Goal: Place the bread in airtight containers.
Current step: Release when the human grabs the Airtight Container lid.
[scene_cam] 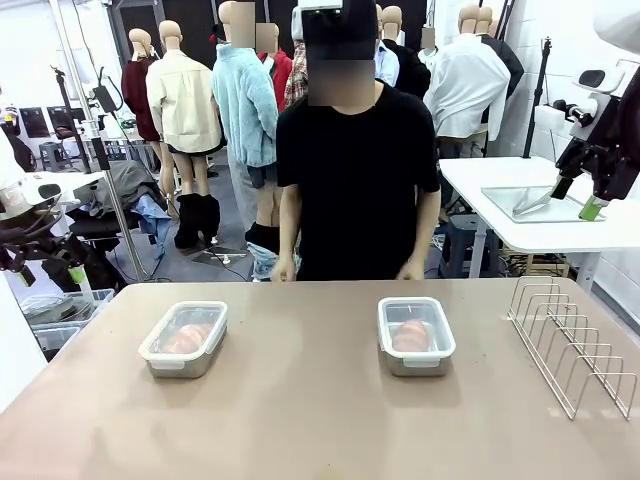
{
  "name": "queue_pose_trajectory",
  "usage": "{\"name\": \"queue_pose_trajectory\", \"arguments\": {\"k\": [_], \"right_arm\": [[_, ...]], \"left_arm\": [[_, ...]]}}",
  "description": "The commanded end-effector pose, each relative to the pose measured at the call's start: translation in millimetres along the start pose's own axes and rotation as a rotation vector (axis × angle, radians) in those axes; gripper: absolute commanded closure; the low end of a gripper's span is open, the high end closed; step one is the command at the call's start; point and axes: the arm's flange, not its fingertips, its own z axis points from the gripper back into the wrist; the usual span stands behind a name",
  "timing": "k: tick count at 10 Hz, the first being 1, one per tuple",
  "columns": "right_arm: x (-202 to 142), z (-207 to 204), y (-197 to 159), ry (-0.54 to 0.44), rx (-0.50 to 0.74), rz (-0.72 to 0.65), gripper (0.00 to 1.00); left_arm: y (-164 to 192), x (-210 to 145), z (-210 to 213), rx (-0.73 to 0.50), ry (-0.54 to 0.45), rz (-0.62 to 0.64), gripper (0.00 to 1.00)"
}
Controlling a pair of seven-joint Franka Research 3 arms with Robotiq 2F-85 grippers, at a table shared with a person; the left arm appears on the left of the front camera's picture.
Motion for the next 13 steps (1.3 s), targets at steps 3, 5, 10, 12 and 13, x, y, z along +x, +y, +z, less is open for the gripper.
{"name": "queue_pose_trajectory", "arguments": {"k": [3, 5, 10, 12, 13], "right_arm": [[0.4, 1.8, -2.1, 0.015, 0.009, 0.002, 0.0], [0.4, 1.8, -2.1, 0.015, 0.009, 0.002, 0.0], [0.4, 1.8, -2.1, 0.015, 0.009, 0.002, 0.0], [0.4, 1.8, -2.1, 0.015, 0.009, 0.002, 0.0], [0.4, 1.8, -2.1, 0.015, 0.009, 0.002, 0.0]], "left_arm": [[1.8, -1.4, -0.1, 0.001, -0.008, 0.003, 0.0], [1.8, -1.4, -0.1, 0.001, -0.008, 0.003, 0.0], [1.8, -1.4, -0.1, 0.001, -0.008, 0.003, 0.0], [1.8, -1.4, -0.1, 0.001, -0.008, 0.003, 0.0], [1.8, -1.4, -0.1, 0.001, -0.008, 0.003, 0.0]]}}
